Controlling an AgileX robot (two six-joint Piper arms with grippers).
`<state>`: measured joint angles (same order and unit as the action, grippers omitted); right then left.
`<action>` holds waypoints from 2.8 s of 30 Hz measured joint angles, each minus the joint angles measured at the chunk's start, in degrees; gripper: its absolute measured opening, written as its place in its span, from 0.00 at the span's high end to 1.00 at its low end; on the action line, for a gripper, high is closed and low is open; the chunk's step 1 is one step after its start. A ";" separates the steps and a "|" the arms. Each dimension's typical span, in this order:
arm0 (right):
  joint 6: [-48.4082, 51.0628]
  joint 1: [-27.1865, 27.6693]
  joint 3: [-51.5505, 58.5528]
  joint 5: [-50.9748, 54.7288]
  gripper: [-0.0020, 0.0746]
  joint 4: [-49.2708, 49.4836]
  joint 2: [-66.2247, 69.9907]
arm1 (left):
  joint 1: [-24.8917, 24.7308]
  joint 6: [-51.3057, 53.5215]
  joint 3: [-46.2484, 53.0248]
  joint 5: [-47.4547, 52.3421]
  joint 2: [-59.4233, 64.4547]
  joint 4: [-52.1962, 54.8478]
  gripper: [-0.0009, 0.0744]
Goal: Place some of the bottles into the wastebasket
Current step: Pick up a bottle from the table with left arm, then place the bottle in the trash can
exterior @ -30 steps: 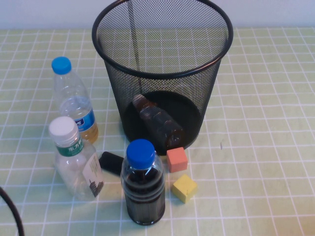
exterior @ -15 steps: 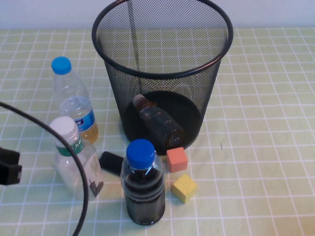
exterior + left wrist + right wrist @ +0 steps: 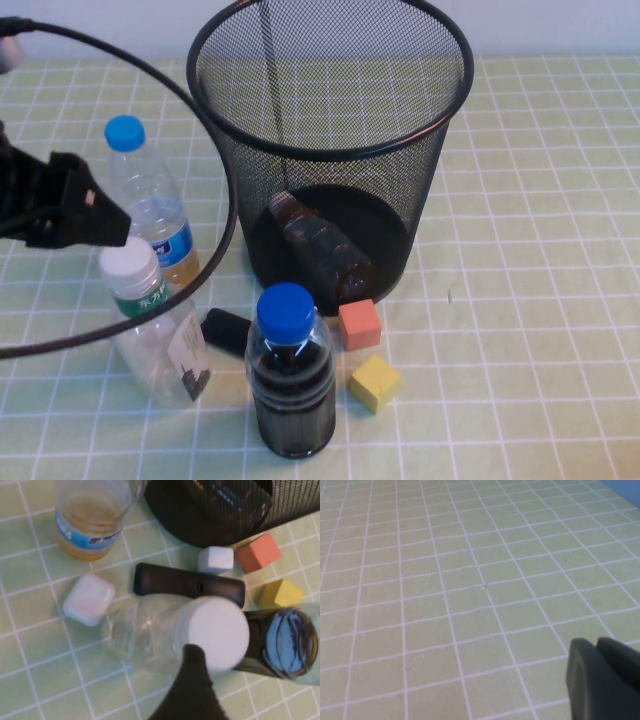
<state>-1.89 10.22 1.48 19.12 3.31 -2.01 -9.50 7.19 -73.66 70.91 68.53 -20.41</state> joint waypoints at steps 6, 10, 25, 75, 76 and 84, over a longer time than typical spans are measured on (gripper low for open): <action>0.10 0.00 0.00 0.00 0.97 0.00 0.00 | 0.00 -2.92 -2.79 0.12 7.06 -1.03 0.28; 0.10 0.00 0.00 0.00 0.97 0.00 0.00 | -0.56 -4.65 -2.79 0.12 10.29 0.15 0.27; -0.02 0.00 0.00 0.00 0.97 0.00 0.00 | -5.64 -8.12 -2.84 0.12 14.08 8.50 0.35; 0.08 0.00 0.00 0.00 0.97 0.00 0.00 | -5.64 1.75 -12.78 -17.89 -10.74 -9.49 0.52; 0.08 0.00 0.00 0.00 0.97 0.00 0.00 | -5.64 2.87 -12.78 -18.79 -9.56 -11.07 0.52; 0.08 0.00 0.00 0.00 0.97 0.00 0.00 | -5.64 12.91 -12.78 -23.41 1.47 -18.80 0.52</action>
<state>-1.81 10.22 1.48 19.12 3.31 -2.01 -15.14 20.10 -86.44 47.50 70.01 -39.22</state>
